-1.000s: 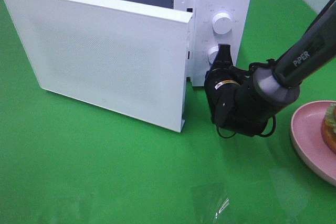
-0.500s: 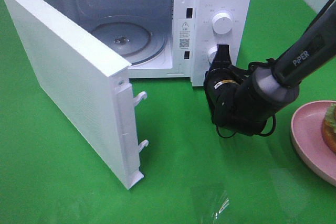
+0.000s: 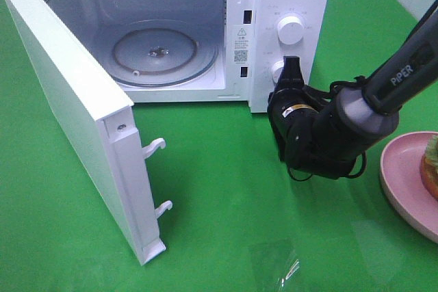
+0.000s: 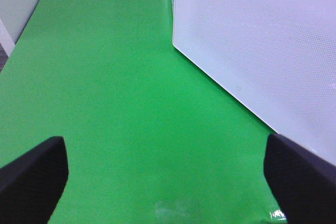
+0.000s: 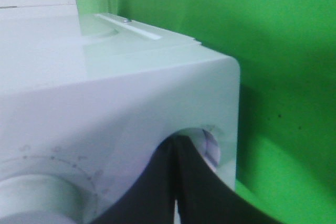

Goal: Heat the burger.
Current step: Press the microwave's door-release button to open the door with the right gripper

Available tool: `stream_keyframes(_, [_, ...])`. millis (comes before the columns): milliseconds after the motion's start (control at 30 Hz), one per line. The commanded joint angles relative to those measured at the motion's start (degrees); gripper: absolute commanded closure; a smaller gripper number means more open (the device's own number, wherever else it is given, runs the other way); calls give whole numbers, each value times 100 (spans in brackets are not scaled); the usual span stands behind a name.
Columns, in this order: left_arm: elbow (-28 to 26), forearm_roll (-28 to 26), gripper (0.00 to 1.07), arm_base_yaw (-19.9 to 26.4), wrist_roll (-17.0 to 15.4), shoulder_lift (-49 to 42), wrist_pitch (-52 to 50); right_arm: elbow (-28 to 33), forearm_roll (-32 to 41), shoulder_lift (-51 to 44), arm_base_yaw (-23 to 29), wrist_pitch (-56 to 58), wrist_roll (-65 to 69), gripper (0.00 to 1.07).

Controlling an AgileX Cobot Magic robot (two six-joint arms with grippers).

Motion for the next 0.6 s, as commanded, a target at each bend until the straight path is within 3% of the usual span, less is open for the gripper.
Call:
stream_keyframes(33, [11,-40,14,-29,-6,-103,-80,69,-424,-292,-57,-258,34,107])
stream_keyframes(367, [11,-40,14,-29,-6,-103,-80,791,-1054,-871,11,670,52,107])
stream_keyframes(600, [11,-40,14,-29,-6,-103,-80,1175,-1089,-1358,11,1312,-544,107])
